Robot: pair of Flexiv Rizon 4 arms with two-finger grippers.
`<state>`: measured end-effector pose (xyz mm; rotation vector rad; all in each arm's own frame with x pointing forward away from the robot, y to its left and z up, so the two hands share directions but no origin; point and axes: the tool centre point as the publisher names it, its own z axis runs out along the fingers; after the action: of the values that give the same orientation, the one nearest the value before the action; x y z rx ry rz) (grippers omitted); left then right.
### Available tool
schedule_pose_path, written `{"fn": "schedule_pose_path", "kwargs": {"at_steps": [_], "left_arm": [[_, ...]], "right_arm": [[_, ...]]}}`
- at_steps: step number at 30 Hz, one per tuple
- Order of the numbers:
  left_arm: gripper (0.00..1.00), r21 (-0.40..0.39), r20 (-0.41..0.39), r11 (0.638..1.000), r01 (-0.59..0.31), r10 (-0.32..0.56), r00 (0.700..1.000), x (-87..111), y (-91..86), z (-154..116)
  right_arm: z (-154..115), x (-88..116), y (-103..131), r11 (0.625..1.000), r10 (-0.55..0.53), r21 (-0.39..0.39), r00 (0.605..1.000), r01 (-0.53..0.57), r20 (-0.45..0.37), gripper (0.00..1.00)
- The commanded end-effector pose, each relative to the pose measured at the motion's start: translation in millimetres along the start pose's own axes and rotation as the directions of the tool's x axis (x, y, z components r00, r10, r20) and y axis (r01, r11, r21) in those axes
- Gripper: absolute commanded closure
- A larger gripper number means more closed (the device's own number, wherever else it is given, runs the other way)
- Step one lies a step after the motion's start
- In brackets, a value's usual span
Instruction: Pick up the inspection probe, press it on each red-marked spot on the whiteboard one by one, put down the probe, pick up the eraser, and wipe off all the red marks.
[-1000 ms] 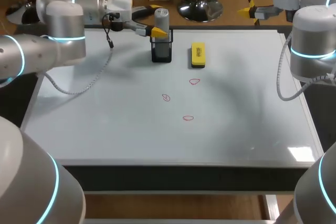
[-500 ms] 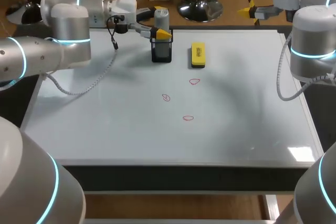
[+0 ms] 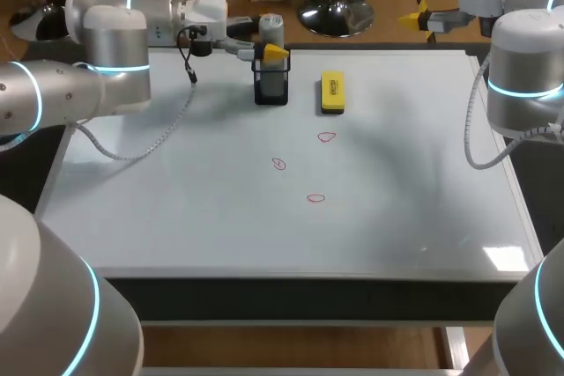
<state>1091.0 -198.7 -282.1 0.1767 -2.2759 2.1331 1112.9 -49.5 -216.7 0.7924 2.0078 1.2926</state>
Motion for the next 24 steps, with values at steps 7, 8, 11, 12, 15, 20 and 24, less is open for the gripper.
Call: {"fn": "schedule_pose_path", "kwargs": {"at_steps": [7, 8, 11, 12, 15, 20, 24], "left_arm": [[1.00, 0.006, -0.009, 1.000, -0.015, 0.015, 1.000, 7.0, -2.2, -8.1], [1.00, 0.006, -0.009, 1.000, -0.017, 0.017, 1.000, 7.2, -2.8, -8.6], [1.00, 0.014, -0.010, 1.000, -0.026, 0.026, 1.000, 8.8, -7.2, -11.1], [1.00, 0.016, -0.011, 0.999, -0.030, 0.030, 0.999, 9.3, -8.5, -11.4], [1.00, 0.022, -0.013, 0.999, -0.041, 0.041, 0.999, 10.7, -14.7, -12.2], [1.00, 0.035, -0.017, 0.998, -0.057, 0.057, 0.998, 12.5, -27.1, -11.5], [1.00, 0.041, -0.018, 0.997, -0.062, 0.062, 0.998, 12.6, -36.0, -11.0]], "right_arm": [[0.3, -0.4, 0.0, 1.000, 0.000, 0.001, 1.000, 0.000, -0.001, 0.00], [0.3, -0.4, 0.0, 1.000, 0.000, 0.001, 1.000, 0.000, -0.001, 0.00], [0.3, -0.4, 0.0, 1.000, 0.000, 0.001, 1.000, 0.000, -0.001, 0.00], [0.3, -0.4, 0.0, 1.000, 0.000, 0.001, 1.000, 0.000, -0.001, 0.00], [0.3, -0.4, 0.0, 1.000, 0.000, 0.001, 1.000, 0.000, -0.001, 0.00], [0.3, -0.4, 0.0, 1.000, 0.000, 0.001, 1.000, 0.000, -0.001, 0.00], [0.3, -0.4, 0.0, 1.000, 0.000, 0.001, 1.000, 0.000, -0.001, 0.00]]}}
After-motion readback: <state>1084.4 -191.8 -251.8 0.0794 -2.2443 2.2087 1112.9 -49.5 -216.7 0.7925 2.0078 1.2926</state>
